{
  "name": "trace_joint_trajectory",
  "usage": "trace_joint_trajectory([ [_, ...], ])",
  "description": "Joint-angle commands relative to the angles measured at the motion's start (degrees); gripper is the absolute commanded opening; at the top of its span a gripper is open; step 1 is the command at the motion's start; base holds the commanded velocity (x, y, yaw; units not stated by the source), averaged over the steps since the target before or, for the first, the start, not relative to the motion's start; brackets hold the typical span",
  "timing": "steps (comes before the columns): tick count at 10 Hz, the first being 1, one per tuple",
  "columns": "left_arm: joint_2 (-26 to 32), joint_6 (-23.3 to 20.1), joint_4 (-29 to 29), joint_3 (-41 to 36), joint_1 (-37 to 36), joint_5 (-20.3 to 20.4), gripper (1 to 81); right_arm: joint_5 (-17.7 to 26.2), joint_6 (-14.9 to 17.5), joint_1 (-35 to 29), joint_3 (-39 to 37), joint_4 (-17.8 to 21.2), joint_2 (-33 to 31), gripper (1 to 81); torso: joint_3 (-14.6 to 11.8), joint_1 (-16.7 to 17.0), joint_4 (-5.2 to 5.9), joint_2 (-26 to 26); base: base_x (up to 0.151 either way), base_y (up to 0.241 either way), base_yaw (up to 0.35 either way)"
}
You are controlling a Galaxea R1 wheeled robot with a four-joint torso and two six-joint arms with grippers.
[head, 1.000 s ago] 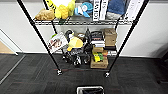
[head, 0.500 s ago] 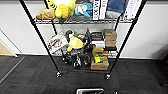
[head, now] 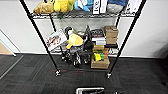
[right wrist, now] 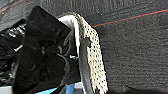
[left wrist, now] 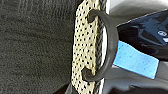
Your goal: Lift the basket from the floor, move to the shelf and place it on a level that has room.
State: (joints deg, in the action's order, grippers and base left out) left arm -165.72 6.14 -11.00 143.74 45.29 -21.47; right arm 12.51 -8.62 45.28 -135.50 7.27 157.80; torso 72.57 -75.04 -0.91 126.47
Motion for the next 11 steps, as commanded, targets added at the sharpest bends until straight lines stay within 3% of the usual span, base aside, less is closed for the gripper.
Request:
trace_joint_trajectory([
  [1, 0.3, 0.1, -0.96, -0.21, -5.87, -3.58, 81.1, 2.96, 0.01, -5.76, 0.42, 1.17, -0.96, 81.1, -0.24, -3.52, 0.0, 5.47, 0.0, 0.0, 0.0],
  [3, 1.18, 0.01, -1.05, -0.48, -6.3, -2.88, 81.1, 2.87, 0.01, -6.29, 0.6, 2.14, -0.7, 81.1, 1.95, -5.53, 0.0, 8.53, 0.0, 0.0, 0.0],
  [4, 1.44, 0.01, -0.96, -0.48, -6.48, -2.35, 81.1, 2.87, 0.01, -6.64, 0.25, 2.23, -0.17, 81.1, 2.47, -2.8, 0.0, 4.37, 0.0, 0.0, 0.0],
  [8, 1.26, 0.01, -0.61, -0.3, -7.09, 3.63, 81.1, 1.82, 0.44, -7.43, -4.93, 1.88, 5.53, 81.1, 2.71, -4.85, 0.0, 7.69, 0.0, 0.0, 0.0],
  [11, -0.22, 0.01, -0.43, 0.48, -8.68, 3.63, 81.1, 1.73, 0.44, -8.31, -5.73, 1.88, 6.41, 81.1, 2.73, -4.85, 0.0, 7.69, 0.0, 0.0, 0.0],
])
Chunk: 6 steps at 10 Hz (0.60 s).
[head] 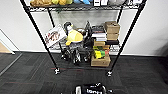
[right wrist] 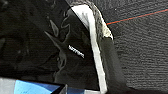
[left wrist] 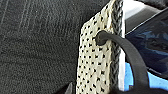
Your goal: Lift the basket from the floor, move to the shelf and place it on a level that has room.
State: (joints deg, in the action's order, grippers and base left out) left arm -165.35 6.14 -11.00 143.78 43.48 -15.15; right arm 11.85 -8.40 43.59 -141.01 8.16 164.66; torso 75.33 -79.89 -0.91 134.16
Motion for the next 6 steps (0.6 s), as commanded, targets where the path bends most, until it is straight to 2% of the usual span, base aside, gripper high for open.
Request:
trace_joint_trajectory([
  [1, -1.65, 0.01, -0.34, 1.5, -6.96, -2.69, 81.1, 2.39, 0.23, -6.54, -0.83, 0.64, -0.36, 81.1, 0.0, 0.0, 0.0, 0.0, 0.0, 0.0, 0.0],
  [4, -6.13, -0.26, -0.43, 7.57, -6.52, -2.6, 81.1, 2.3, 0.58, -5.92, -3.29, 0.55, 0.26, 81.1, 0.0, 0.0, 0.0, 0.0, 0.0, 0.0, 0.0],
  [6, -7.71, -0.35, -0.34, 8.54, -6.09, -1.74, 81.1, 2.3, 0.57, -5.14, -4.0, 0.55, 0.43, 81.1, 0.0, 0.0, 0.0, 0.0, 0.0, 0.0, 0.0],
])
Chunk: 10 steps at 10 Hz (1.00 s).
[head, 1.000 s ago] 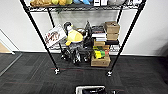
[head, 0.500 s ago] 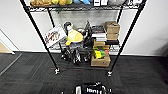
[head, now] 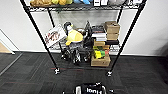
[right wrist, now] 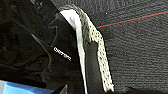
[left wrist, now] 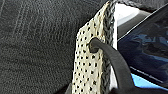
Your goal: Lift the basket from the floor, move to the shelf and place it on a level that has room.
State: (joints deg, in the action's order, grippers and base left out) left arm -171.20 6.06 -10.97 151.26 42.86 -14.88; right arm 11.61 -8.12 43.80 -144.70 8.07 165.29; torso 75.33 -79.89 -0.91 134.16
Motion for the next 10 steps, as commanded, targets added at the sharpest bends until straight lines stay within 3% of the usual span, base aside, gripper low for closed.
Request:
trace_joint_trajectory([
  [1, -1.95, -0.26, -0.37, 1.14, -4.94, -0.77, 81.1, 2.37, 0.3, -5.08, -0.83, 0.54, -0.03, 81.1, 0.0, 0.0, 0.0, 0.0, 0.0, 0.0, 0.0],
  [6, -1.51, -0.26, -0.45, 0.97, -4.85, -0.76, 81.1, 1.24, 0.3, -4.64, -1.27, 0.63, 1.03, 81.1, 0.0, 0.0, 0.0, 0.0, 0.0, 0.0, 0.0],
  [7, -1.51, -0.35, -0.37, 0.88, -4.93, -0.76, 81.1, 0.79, 0.3, -4.64, -1.36, 0.81, 1.12, 1.0, 0.0, 0.0, 0.0, 0.0, 0.0, 0.0, 0.0],
  [10, -1.51, -0.26, -0.37, 0.88, -4.85, -0.76, 81.1, 0.79, 0.21, -4.72, -1.36, 1.16, 1.21, 1.0, 0.0, 0.0, 0.0, 0.0, 0.0, 0.0, 0.0],
])
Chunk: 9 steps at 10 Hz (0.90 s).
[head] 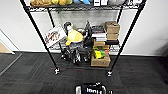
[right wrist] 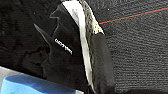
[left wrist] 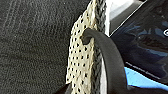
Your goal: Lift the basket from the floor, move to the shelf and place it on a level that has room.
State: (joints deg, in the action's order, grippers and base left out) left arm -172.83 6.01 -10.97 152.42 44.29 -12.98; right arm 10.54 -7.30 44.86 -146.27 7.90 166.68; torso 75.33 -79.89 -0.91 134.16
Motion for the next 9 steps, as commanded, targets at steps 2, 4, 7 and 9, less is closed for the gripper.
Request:
trace_joint_trajectory([
  [2, 0.11, -0.3, -0.37, -0.37, -6.19, -2.66, 81.1, 1.76, -0.61, -5.52, 0.12, 1.42, -0.1, 1.0, 0.0, 0.0, 0.0, 0.0, 0.0, 0.0, 0.0],
  [4, 0.1, -0.3, -0.37, -0.45, -6.27, -2.66, 81.1, 1.76, -0.7, -5.52, 0.12, 1.42, -0.1, 1.0, 0.0, 0.0, 0.0, 0.0, 0.0, 0.0, 0.0],
  [7, 0.02, -0.3, -0.54, -0.63, -6.27, -2.66, 1.0, 1.58, -0.78, -5.52, 0.21, 1.42, -0.1, 1.0, 0.0, 0.0, 0.0, 0.0, 0.0, 0.0, 0.0],
  [9, 0.02, -0.3, -0.81, -0.63, -6.18, -3.1, 1.0, 1.58, -0.87, -5.43, 0.21, 1.42, -0.1, 1.0, 0.0, 0.0, 0.0, 0.0, 0.0, 0.0, 0.0],
])
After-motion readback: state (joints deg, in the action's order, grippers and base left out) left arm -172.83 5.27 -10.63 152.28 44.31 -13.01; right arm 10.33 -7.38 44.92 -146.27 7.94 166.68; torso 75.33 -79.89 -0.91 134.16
